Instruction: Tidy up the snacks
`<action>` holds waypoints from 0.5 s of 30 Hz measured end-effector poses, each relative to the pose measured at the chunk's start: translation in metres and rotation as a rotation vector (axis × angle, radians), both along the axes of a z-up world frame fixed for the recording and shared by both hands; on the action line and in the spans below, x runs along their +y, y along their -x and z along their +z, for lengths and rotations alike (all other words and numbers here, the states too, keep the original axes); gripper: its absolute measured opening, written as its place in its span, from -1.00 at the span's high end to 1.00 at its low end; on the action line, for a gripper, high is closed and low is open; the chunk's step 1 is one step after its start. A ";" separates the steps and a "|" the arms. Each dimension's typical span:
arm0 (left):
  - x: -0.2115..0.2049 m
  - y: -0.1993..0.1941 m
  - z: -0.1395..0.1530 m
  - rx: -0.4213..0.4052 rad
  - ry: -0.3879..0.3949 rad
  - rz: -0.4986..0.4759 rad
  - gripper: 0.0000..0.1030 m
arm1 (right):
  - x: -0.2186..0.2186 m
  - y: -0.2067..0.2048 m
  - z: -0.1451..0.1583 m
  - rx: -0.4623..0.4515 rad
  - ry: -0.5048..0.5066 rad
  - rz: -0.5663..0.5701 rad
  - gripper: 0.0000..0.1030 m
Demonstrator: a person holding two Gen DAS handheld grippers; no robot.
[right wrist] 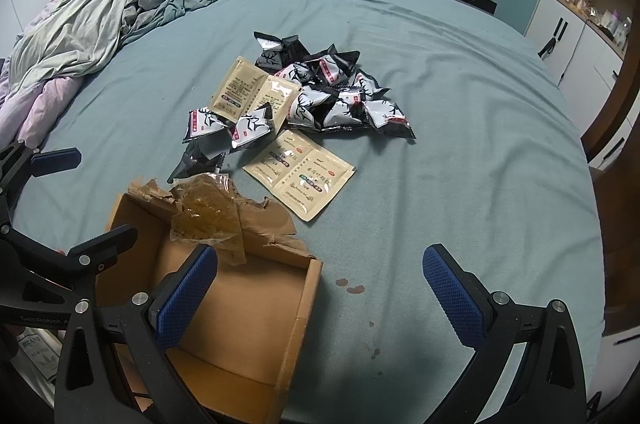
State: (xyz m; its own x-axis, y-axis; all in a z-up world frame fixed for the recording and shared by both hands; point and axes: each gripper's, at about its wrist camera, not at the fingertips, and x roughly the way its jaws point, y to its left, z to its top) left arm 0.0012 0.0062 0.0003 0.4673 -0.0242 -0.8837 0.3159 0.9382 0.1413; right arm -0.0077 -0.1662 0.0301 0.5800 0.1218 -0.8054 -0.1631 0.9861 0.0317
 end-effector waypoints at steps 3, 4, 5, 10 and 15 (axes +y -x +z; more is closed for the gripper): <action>0.000 0.000 -0.001 0.002 -0.001 -0.002 -1.00 | 0.000 0.001 0.001 -0.004 -0.002 -0.006 -1.00; -0.001 0.000 -0.001 0.003 -0.002 -0.003 -1.00 | -0.001 0.001 0.001 -0.004 -0.001 -0.007 -1.00; -0.001 0.001 -0.001 0.004 -0.001 -0.005 -1.00 | 0.000 0.001 0.000 -0.003 0.001 -0.006 -1.00; 0.000 0.000 0.000 0.008 0.007 -0.002 -1.00 | 0.001 -0.001 -0.001 0.001 0.002 -0.005 -1.00; 0.003 -0.001 0.001 0.021 0.019 0.011 -1.00 | -0.002 0.000 0.000 -0.001 -0.004 -0.016 -1.00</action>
State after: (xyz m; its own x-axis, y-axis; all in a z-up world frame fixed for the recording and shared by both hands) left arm 0.0024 0.0096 0.0013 0.4493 -0.0363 -0.8926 0.3086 0.9440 0.1169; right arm -0.0076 -0.1679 0.0302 0.5825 0.1155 -0.8046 -0.1469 0.9885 0.0355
